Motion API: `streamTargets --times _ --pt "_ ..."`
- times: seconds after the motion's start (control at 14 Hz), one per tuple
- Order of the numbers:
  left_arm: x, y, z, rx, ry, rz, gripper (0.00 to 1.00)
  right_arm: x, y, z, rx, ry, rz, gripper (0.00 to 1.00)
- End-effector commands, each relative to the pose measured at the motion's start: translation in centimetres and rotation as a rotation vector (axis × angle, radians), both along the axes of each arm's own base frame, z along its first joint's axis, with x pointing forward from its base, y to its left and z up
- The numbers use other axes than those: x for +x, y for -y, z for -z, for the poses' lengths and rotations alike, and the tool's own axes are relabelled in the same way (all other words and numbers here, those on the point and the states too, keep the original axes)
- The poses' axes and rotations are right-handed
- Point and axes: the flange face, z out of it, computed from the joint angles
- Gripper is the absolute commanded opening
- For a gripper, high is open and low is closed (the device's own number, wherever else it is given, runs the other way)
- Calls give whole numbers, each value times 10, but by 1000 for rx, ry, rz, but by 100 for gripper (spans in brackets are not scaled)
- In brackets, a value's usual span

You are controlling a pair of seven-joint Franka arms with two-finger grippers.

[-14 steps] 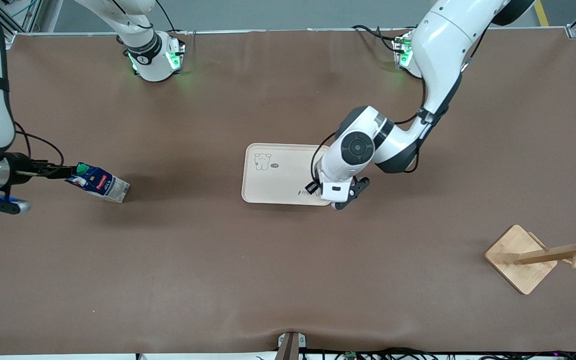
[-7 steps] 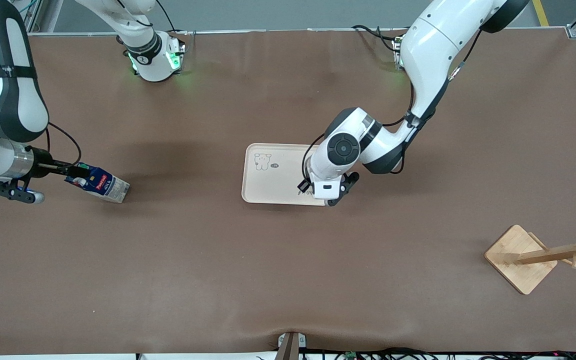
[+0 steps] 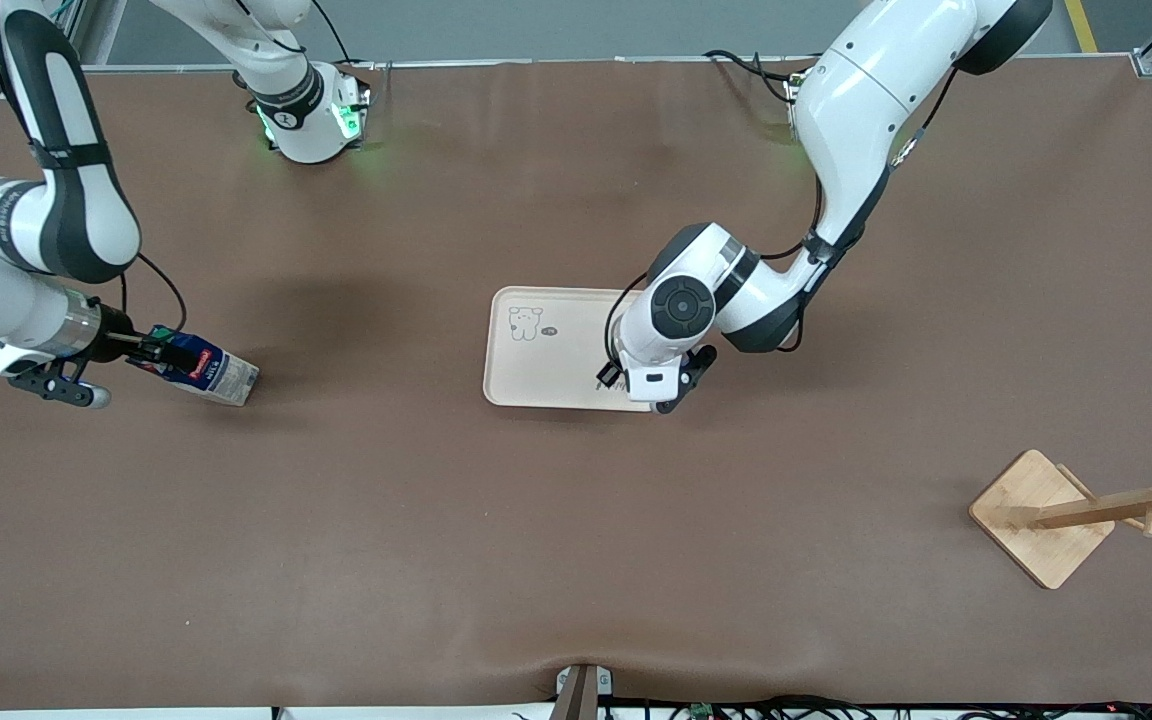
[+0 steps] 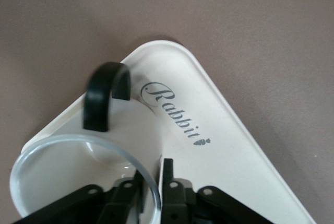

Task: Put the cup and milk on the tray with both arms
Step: 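Lower the mug onto the tray and open the left gripper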

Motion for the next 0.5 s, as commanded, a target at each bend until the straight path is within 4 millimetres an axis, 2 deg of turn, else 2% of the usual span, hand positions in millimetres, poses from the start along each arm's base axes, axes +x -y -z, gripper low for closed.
streamTargets --times 0.0,0.14,0.29,0.36,0.43 --pt "12 2 -14 -1 40 -7 100 -11 -10 -29 34 8 28 0" --pt "26 0 -37 -16 71 -20 100 -6 -27 -53 100 -58 25 0" --pt "42 -19 -67 1 129 -40 100 6 -35 -92 122 -99 -8 0" --pt "51 -32 -91 30 177 -34 100 10 -62 -109 128 -133 -65 0" --pt "57 -47 -116 62 209 -30 100 11 -81 -122 119 -165 -80 0"
